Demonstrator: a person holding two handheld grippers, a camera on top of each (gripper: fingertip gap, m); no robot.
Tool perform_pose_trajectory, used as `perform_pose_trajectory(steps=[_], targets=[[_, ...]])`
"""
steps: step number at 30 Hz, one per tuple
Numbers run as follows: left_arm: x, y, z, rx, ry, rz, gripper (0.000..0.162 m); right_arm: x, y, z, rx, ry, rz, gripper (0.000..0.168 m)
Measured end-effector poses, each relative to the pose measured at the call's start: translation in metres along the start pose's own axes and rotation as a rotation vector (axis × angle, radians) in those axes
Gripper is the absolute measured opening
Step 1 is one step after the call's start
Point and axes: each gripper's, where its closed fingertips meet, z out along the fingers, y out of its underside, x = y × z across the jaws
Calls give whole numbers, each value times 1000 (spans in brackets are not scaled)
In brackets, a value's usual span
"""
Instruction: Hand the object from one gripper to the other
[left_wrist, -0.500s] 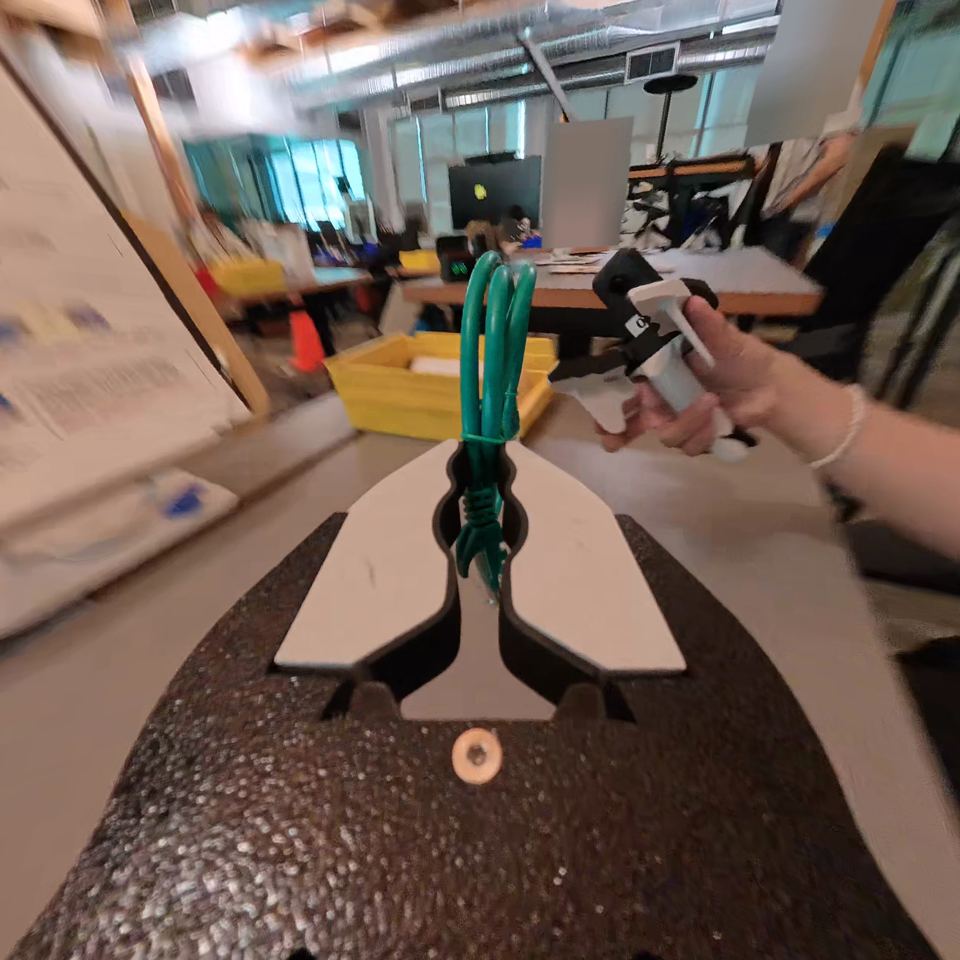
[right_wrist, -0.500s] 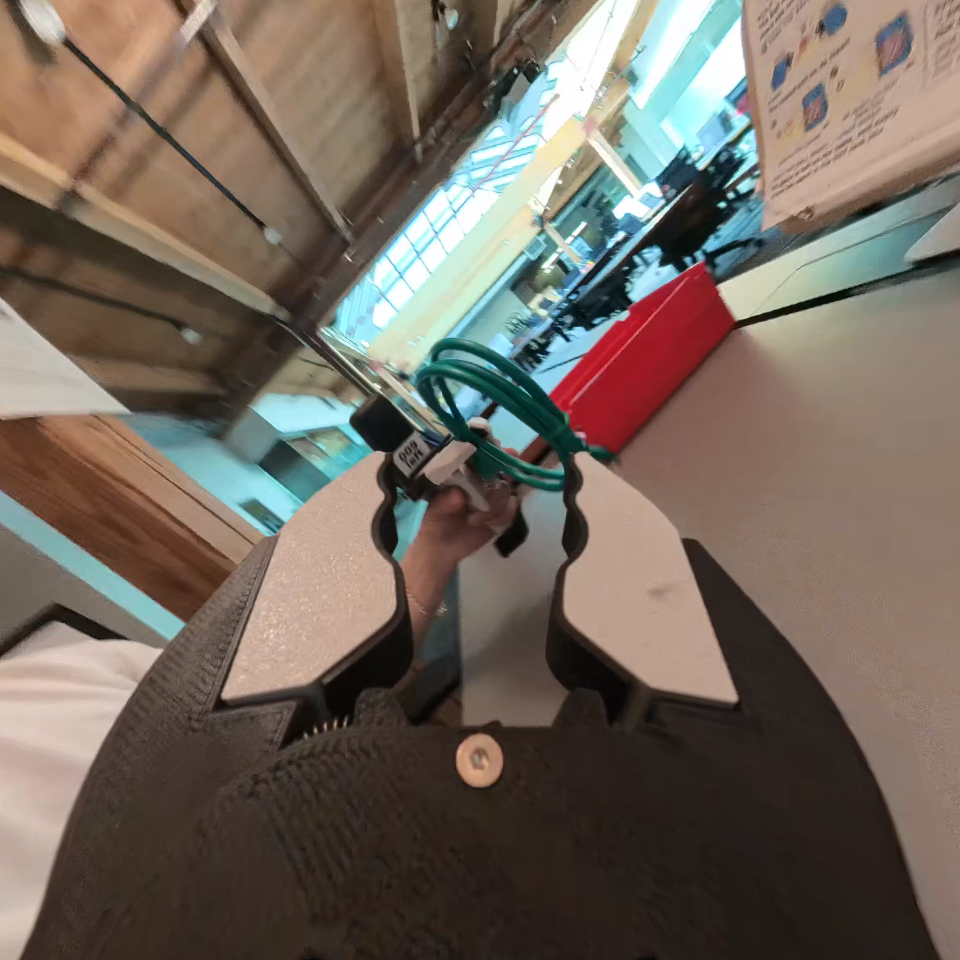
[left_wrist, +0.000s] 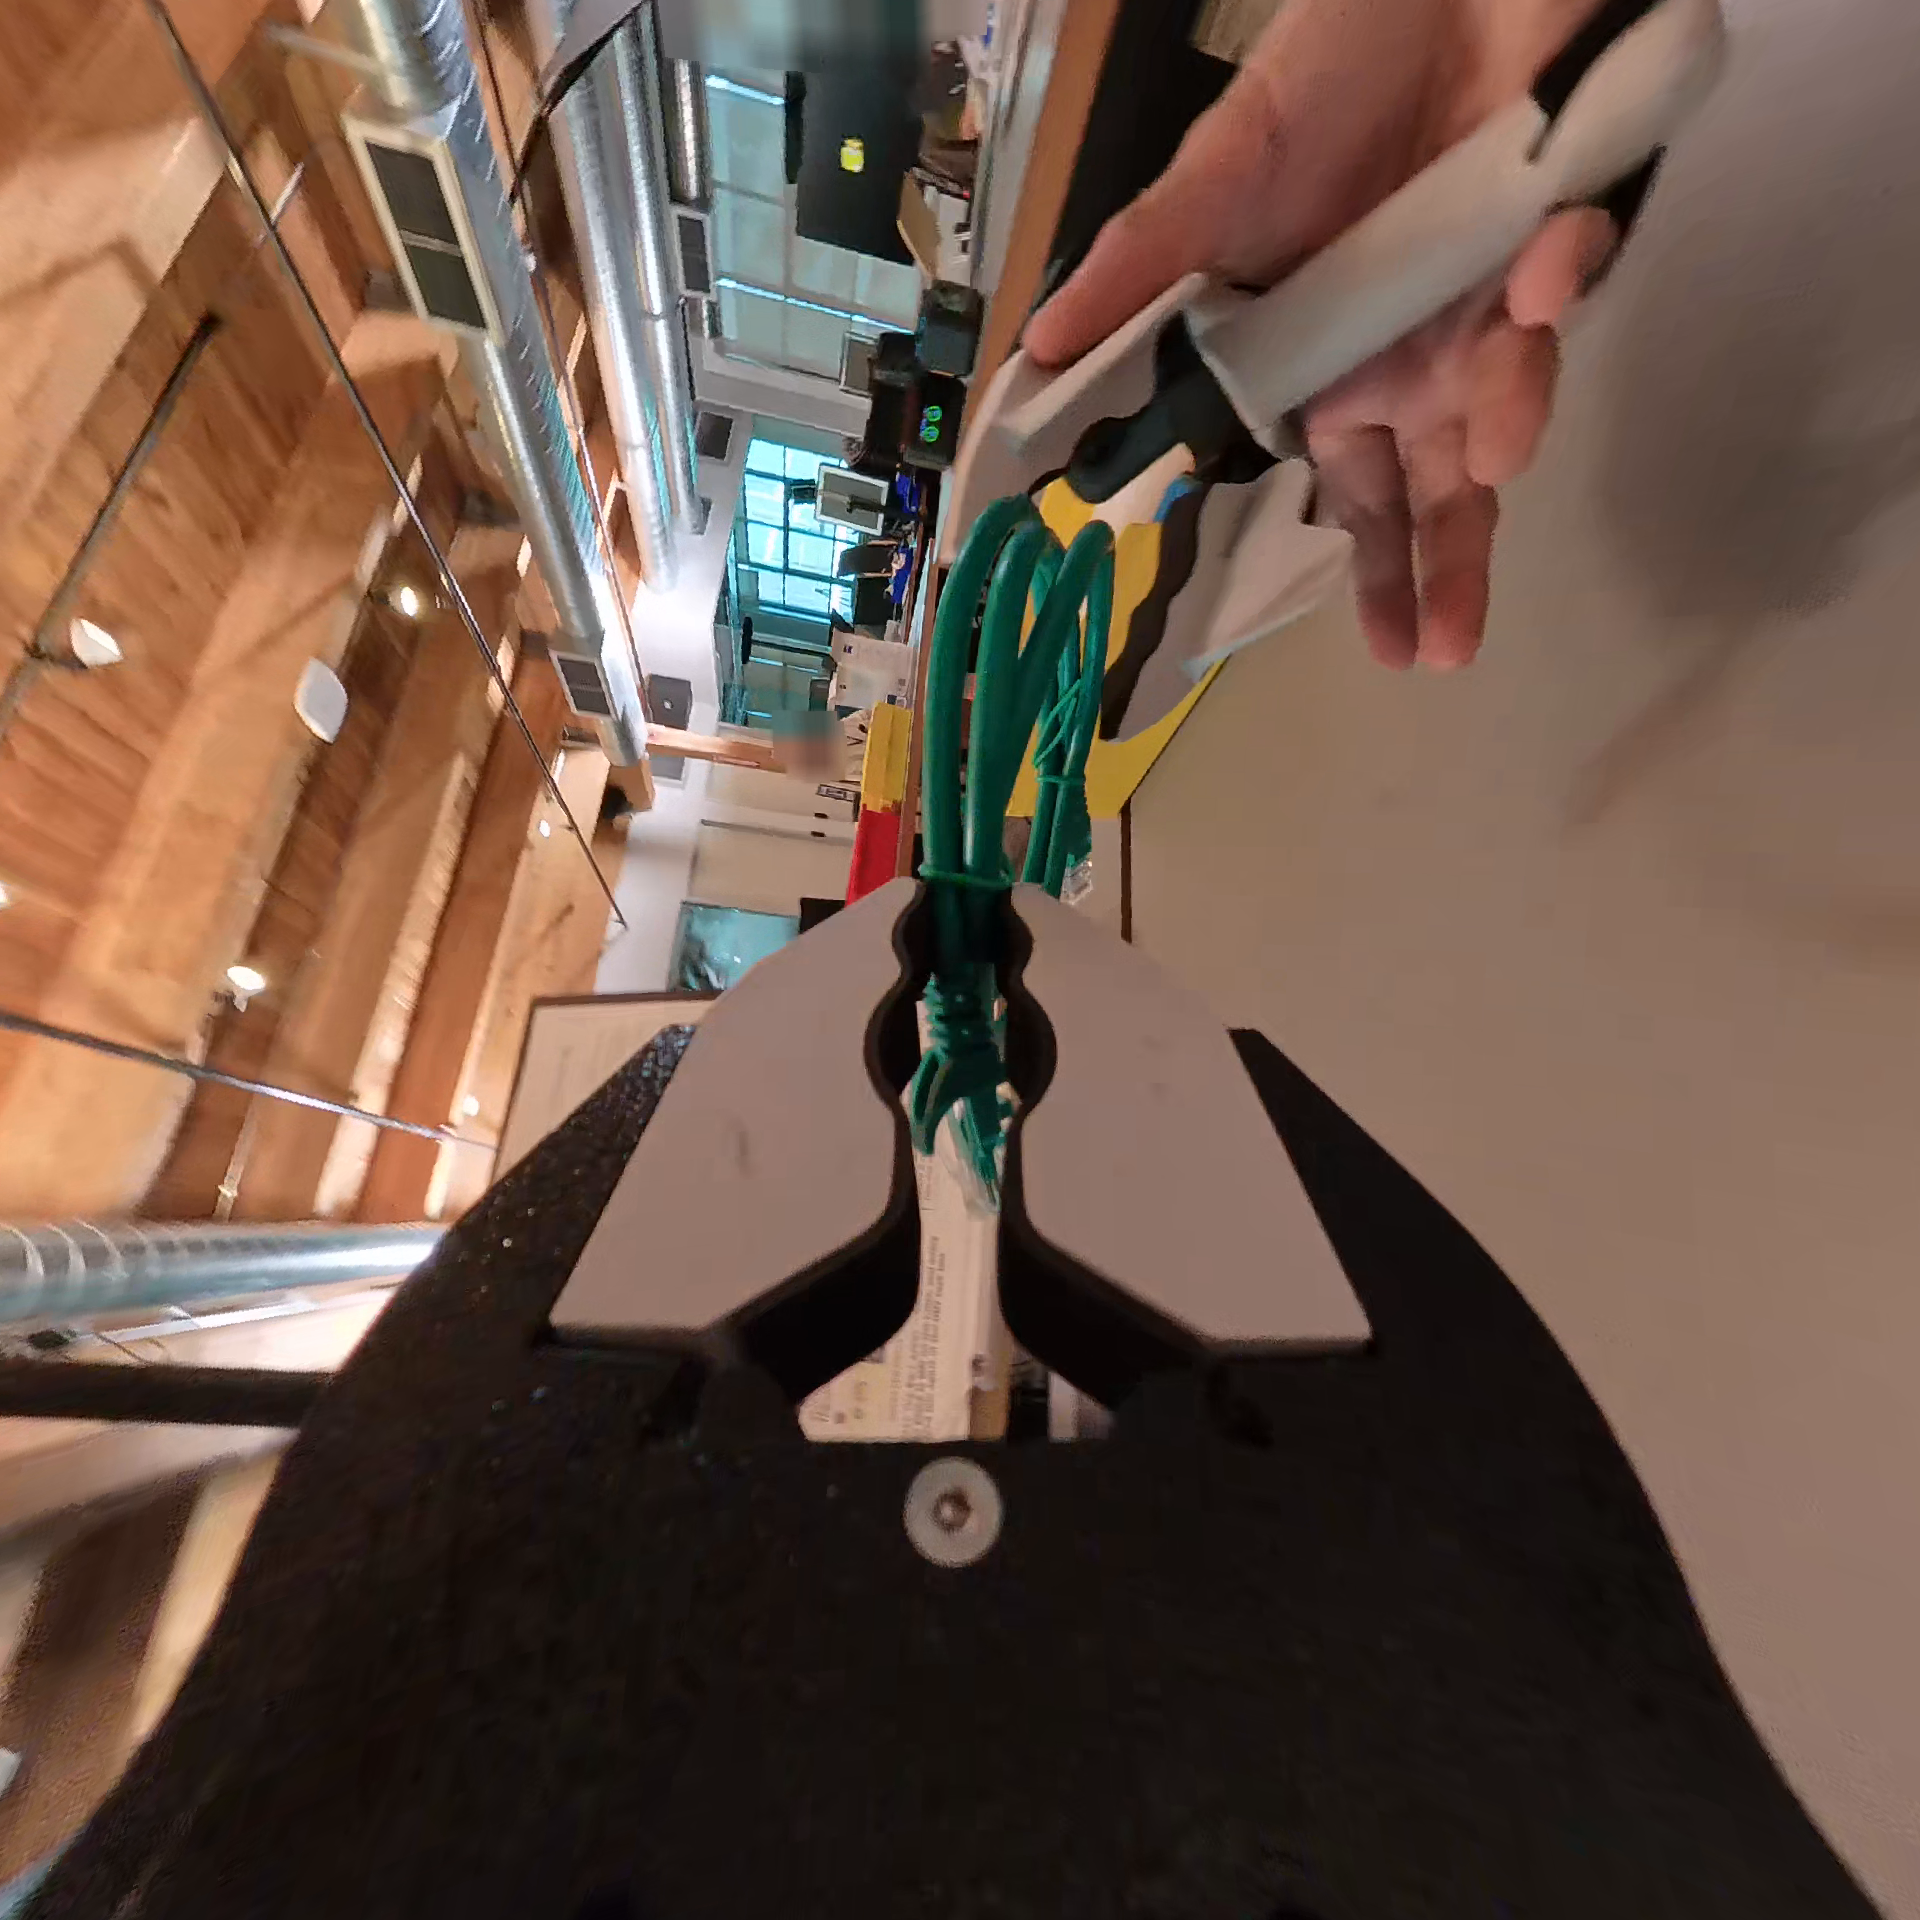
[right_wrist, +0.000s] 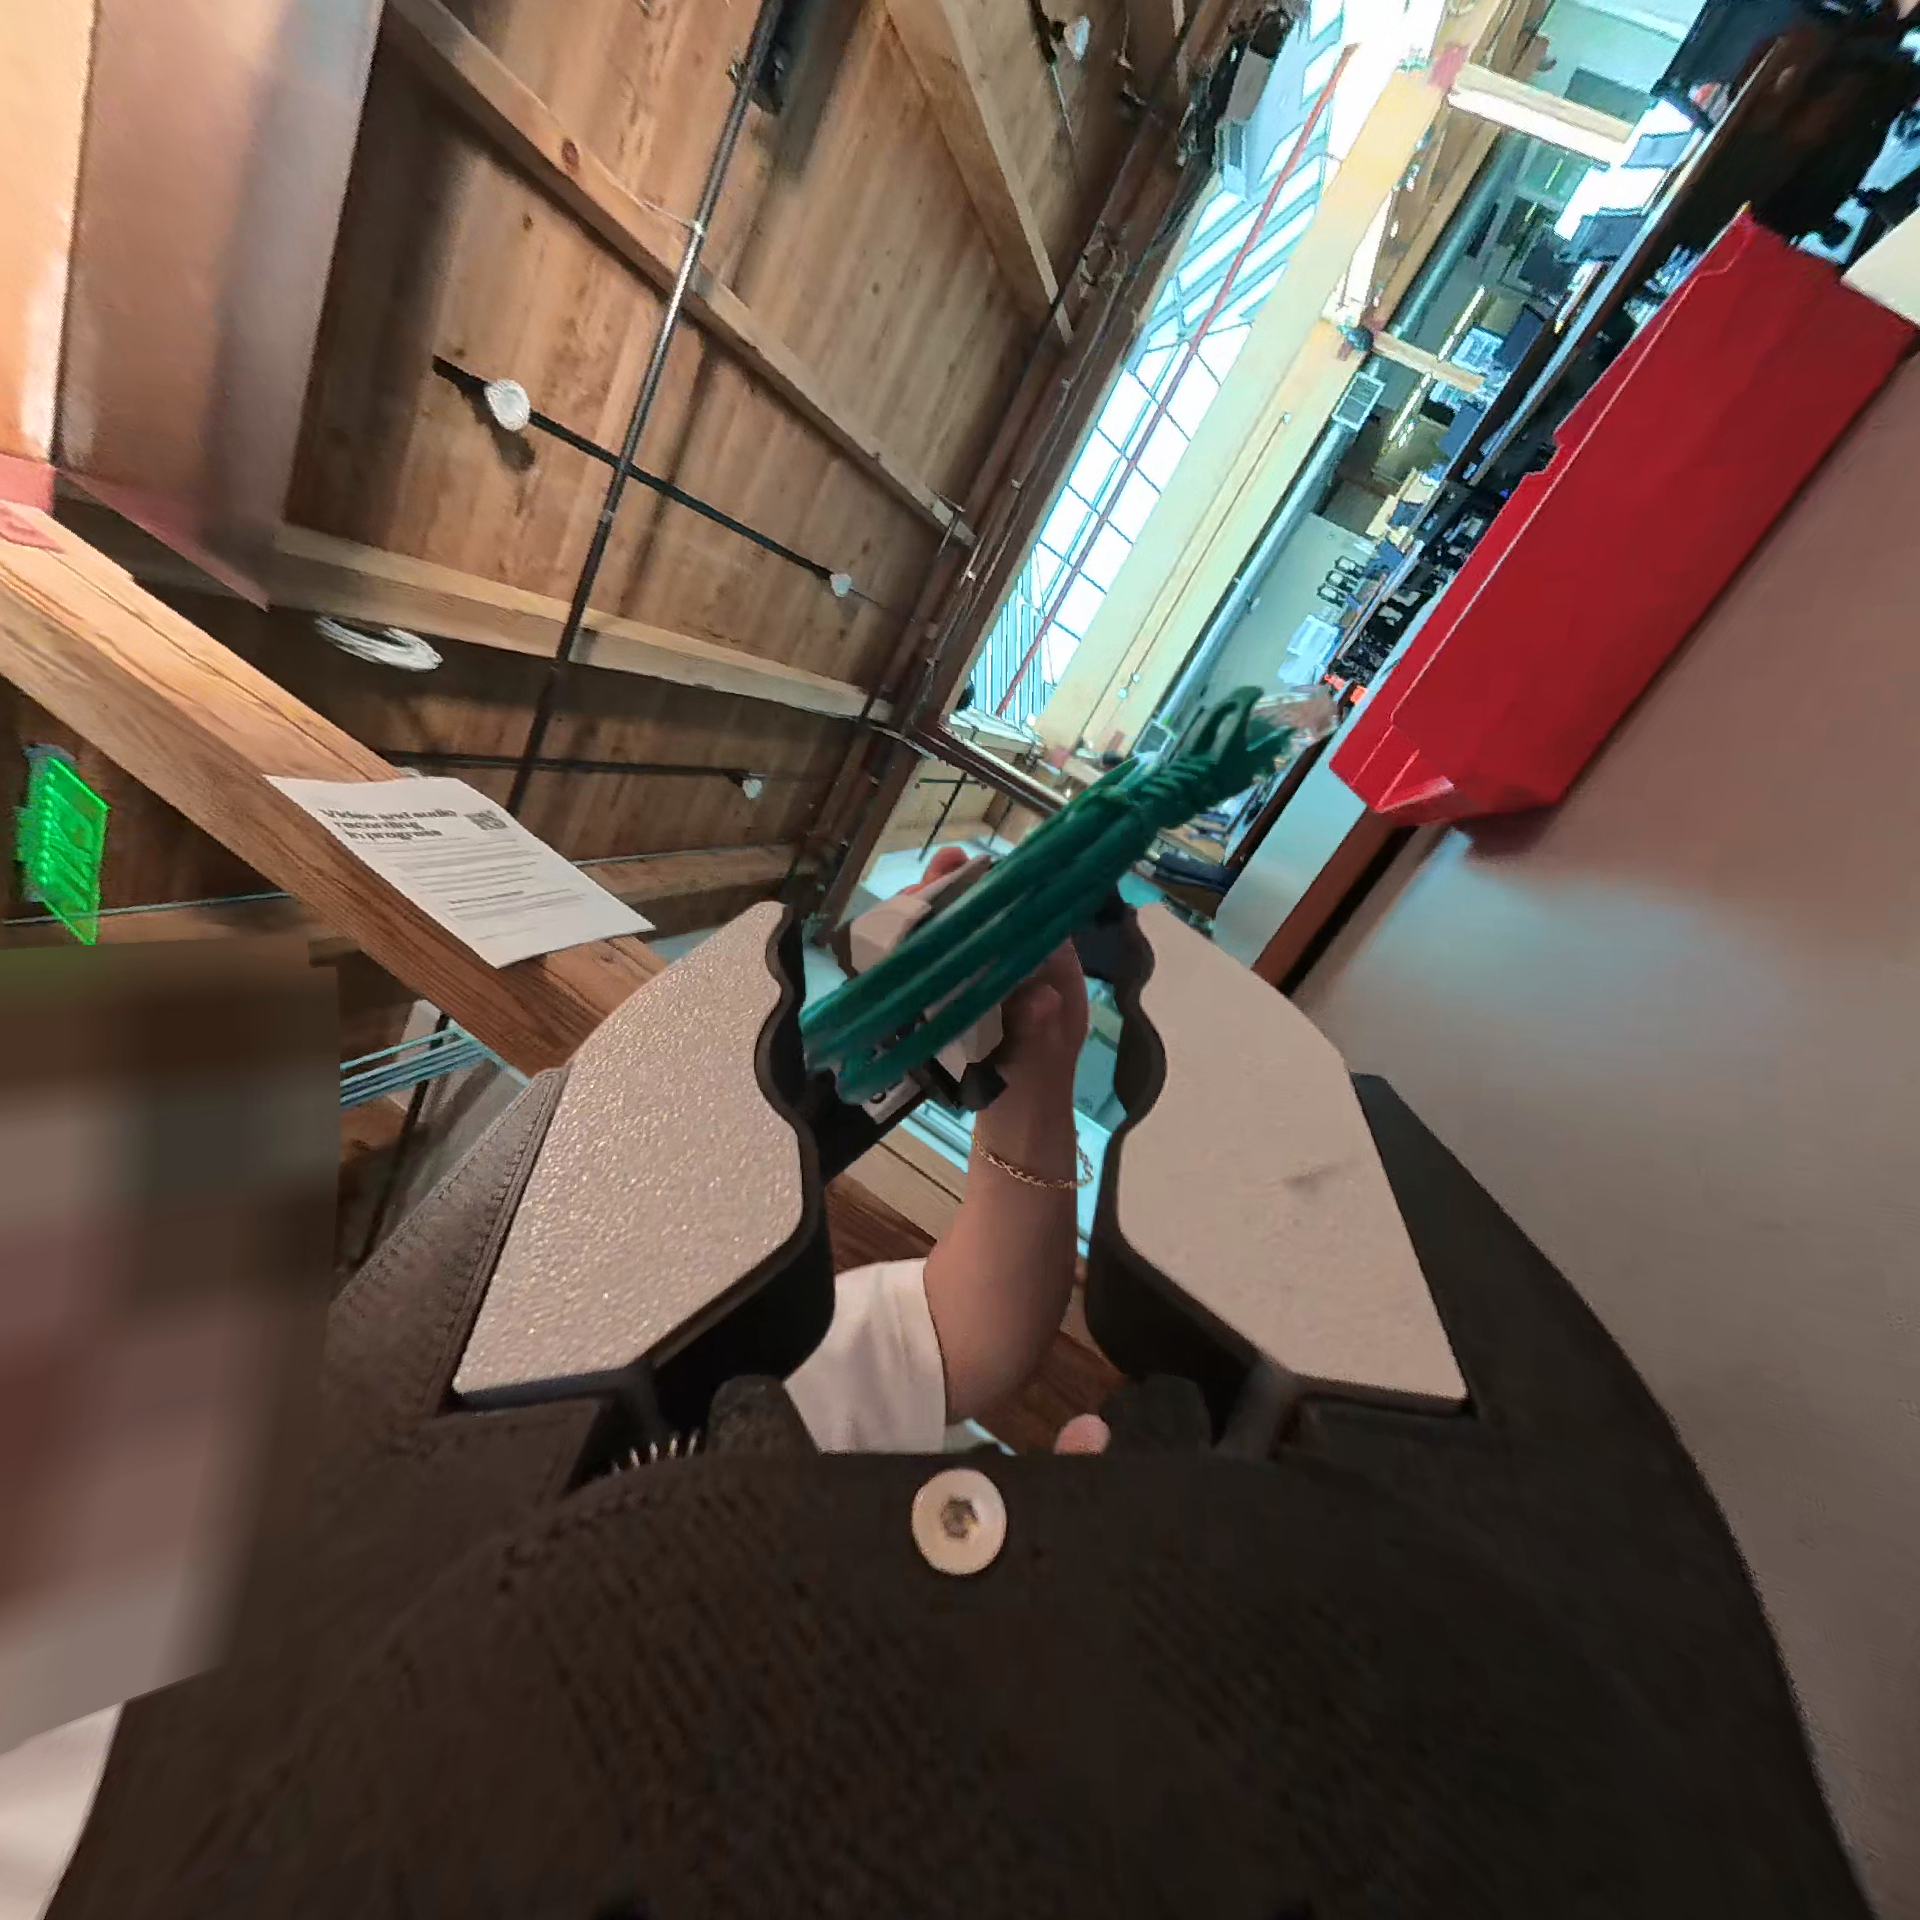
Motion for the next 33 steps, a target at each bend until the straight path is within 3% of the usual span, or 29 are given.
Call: perform_pose_trajectory(steps=[1,2,4,7,13,16,17,18,20,23,26,33], targets=[[4,-4,1,-2,11,46,10,-1,3,1,-19,-2,-4,57],[6,-7,2,-4,16,85,10,0,5,2,-30,7,-9,56],[8,-11,2,-7,14,145,10,7,8,2,-49,48,-35,35],[12,-7,2,-27,25,142,10,15,10,1,-79,96,-63,30],[17,1,2,-48,30,-57,20,8,2,5,-63,128,-277,18],[25,7,3,-80,79,-228,22,9,1,4,-88,198,-422,18],[30,6,2,-76,125,-310,35,8,0,4,-100,220,-481,18],[37,1,0,-44,207,-410,61,6,-3,3,-88,248,-549,12],[37,-9,-7,29,298,-644,65,-3,-11,-2,-62,274,-685,9],[17,-4,-11,58,277,-904,62,-18,-8,-4,-114,254,-834,7],[8,-6,-9,35,348,-1096,64,-11,-6,-5,-169,347,-926,7],[10,-7,7,-117,505,-1335,52,-12,16,11,-309,396,-1232,7]])
